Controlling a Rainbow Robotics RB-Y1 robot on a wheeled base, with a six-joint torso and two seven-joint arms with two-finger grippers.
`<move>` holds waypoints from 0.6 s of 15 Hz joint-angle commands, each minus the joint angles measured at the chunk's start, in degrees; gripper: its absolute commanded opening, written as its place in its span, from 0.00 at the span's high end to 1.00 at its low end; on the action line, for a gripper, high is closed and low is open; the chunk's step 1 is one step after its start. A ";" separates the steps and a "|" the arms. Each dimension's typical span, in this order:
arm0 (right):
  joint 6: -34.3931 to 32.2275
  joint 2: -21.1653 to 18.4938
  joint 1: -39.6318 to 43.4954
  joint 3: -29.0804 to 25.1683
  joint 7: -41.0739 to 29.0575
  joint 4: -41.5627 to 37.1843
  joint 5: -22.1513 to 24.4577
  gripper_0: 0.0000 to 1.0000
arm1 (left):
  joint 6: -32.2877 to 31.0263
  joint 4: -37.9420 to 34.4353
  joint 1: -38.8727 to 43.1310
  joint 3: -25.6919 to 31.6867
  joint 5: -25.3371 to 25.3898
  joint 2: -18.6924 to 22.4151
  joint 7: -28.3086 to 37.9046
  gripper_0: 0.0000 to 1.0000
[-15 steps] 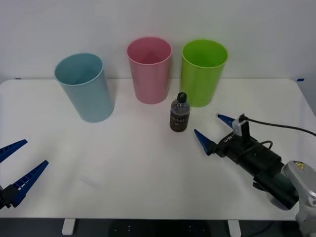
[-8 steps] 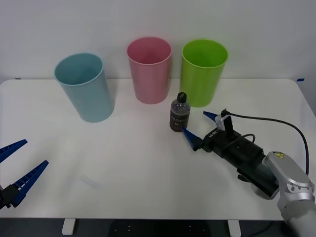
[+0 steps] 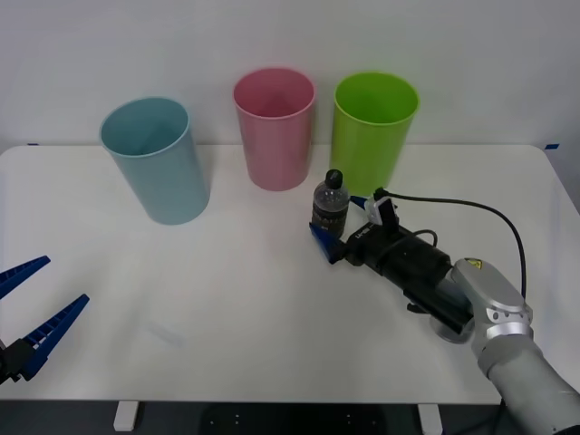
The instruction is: Grasp the object on the table and drop it into the matching bin: aluminum can to the light blue bin, PET bottle to the pink bin.
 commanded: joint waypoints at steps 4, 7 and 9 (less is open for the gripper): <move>1.99 2.08 -2.87 0.00 0.93 3.20 0.02 0.00 | 0.00 0.00 0.00 0.00 0.00 0.00 0.00 0.00; 2.43 2.17 -2.87 0.00 1.54 3.20 0.02 0.00 | 0.00 0.00 0.00 0.00 0.00 0.00 0.00 0.00; 2.43 2.08 -2.87 0.00 1.63 3.20 0.02 0.08 | 0.00 0.00 0.00 0.00 0.00 0.00 0.00 0.00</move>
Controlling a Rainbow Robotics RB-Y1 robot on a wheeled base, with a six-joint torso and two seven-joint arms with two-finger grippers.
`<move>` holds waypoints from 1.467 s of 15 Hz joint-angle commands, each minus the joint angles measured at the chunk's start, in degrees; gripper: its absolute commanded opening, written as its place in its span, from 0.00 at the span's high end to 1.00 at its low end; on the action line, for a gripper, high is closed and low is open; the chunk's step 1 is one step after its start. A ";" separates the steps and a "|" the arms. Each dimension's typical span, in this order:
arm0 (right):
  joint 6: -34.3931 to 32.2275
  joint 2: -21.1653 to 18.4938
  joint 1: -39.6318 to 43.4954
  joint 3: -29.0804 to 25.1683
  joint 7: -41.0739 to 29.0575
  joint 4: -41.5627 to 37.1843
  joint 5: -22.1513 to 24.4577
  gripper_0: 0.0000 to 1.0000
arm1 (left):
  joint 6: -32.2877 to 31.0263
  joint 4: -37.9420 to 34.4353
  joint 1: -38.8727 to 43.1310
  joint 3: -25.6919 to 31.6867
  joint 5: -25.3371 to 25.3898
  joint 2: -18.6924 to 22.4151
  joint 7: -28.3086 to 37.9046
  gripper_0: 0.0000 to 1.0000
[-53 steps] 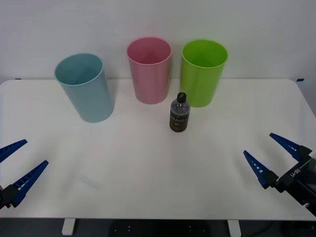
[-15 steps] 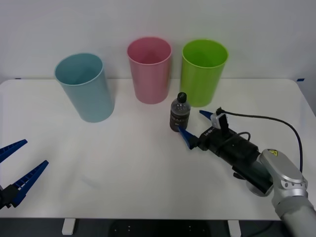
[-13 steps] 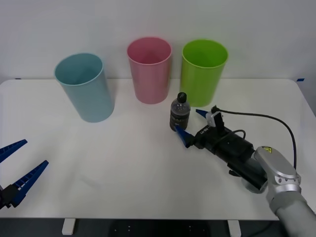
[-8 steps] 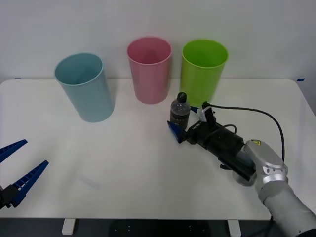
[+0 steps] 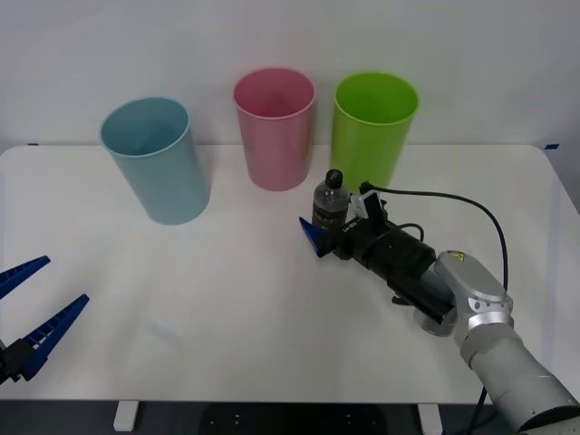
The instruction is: Grasp the object on the table and drop it into the matching bin: aluminum can to the light blue bin, PET bottle to the pink bin.
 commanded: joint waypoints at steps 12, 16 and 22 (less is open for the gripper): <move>-0.88 -0.35 2.11 0.00 0.27 -3.98 -0.08 1.00 | 0.00 0.00 0.00 0.00 0.00 0.00 0.00 0.00; -0.44 -1.58 7.56 0.00 -7.55 -15.05 2.47 1.00 | 0.00 0.00 0.00 0.00 0.00 0.00 0.00 0.00; 0.70 -5.01 13.28 0.00 -20.91 -29.73 3.97 1.00 | 0.00 0.00 0.00 0.00 0.00 0.00 0.00 0.00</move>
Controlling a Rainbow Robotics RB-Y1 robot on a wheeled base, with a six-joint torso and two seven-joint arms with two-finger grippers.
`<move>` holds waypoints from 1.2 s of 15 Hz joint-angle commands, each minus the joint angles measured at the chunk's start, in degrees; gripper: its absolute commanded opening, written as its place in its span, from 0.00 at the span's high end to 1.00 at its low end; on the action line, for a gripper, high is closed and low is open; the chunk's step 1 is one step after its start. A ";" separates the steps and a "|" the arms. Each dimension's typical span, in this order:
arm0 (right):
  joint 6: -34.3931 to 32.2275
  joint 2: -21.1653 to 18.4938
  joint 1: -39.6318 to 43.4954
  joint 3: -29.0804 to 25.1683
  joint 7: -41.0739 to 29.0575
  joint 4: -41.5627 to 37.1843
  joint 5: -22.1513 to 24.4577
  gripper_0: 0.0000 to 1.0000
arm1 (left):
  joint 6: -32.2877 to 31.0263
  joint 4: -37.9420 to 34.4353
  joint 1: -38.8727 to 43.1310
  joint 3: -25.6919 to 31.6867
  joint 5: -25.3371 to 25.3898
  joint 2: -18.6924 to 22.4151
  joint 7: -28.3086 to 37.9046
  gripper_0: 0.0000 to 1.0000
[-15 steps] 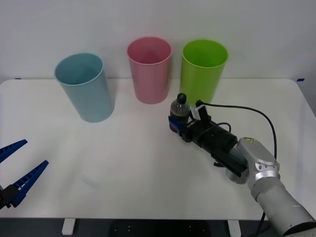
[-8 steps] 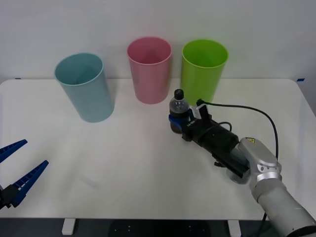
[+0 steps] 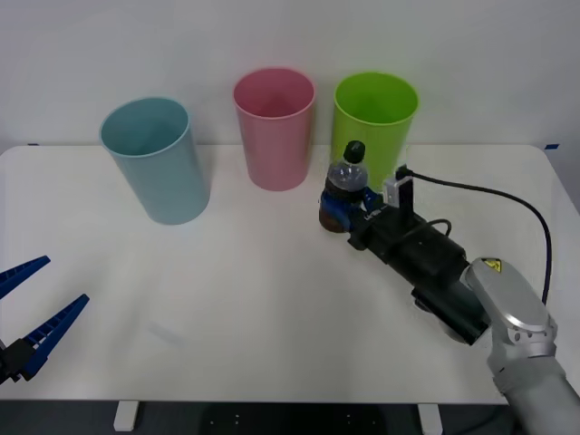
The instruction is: Grasp the object on the table and drop it into the matching bin: aluminum can to the light blue bin, PET bottle to the pink bin.
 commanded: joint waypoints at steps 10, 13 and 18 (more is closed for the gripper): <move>3.64 -5.33 -4.08 0.00 -21.57 -13.86 0.01 1.00 | 0.00 0.00 0.00 0.00 0.00 0.00 0.00 0.00; 5.13 -6.29 -11.55 2.11 -25.00 -10.26 0.01 1.00 | 0.00 0.00 0.00 0.00 0.00 0.00 0.00 0.00; 5.13 -6.47 -27.02 3.87 -23.95 5.30 -1.84 1.00 | 0.00 0.00 0.00 0.00 0.00 0.00 0.00 0.00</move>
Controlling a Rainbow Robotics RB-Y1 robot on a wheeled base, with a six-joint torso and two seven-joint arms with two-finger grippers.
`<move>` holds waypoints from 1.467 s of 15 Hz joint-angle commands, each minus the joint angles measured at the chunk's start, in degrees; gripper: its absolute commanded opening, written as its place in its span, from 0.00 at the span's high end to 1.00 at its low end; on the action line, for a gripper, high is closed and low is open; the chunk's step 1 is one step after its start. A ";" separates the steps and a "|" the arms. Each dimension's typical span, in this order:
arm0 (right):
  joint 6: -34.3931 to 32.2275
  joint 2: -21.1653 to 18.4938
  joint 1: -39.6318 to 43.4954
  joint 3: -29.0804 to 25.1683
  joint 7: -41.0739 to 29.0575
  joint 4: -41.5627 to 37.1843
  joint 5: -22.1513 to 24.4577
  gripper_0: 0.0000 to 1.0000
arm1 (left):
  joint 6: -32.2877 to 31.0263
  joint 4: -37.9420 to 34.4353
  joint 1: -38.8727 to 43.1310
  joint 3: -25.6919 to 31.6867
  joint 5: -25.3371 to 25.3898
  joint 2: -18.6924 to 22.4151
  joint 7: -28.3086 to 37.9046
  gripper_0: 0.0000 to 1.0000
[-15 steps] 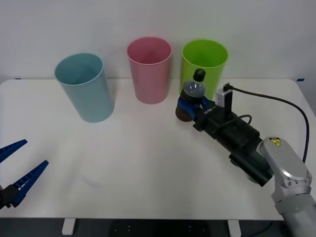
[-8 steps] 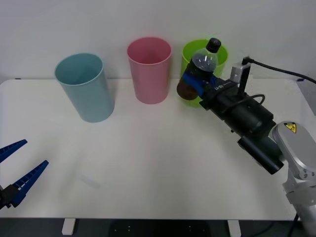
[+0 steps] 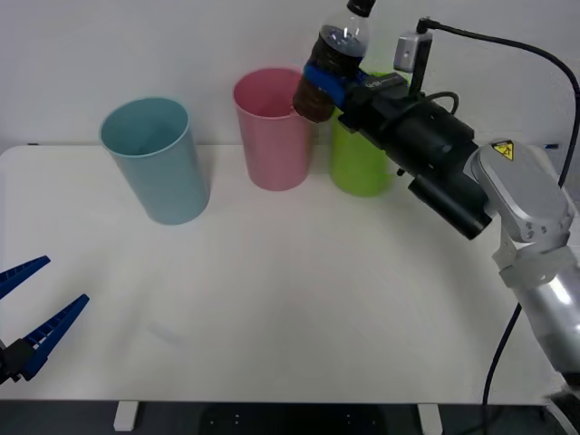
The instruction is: Grasp the object on the table and drop it into the matching bin: aluminum can to the light blue bin, PET bottle to the pink bin.
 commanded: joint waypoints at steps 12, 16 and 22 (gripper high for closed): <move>8.45 6.86 -24.93 2.90 8.64 31.38 -2.50 1.00 | 0.00 0.00 0.00 0.00 0.00 0.00 0.00 0.00; 11.17 9.05 -27.83 3.95 11.45 36.22 -2.50 1.00 | 0.00 0.00 0.00 0.00 0.00 0.00 0.00 0.00; 12.31 10.46 -29.15 4.48 16.73 38.59 -3.64 0.97 | 0.00 0.00 0.00 0.00 0.00 0.00 0.00 0.00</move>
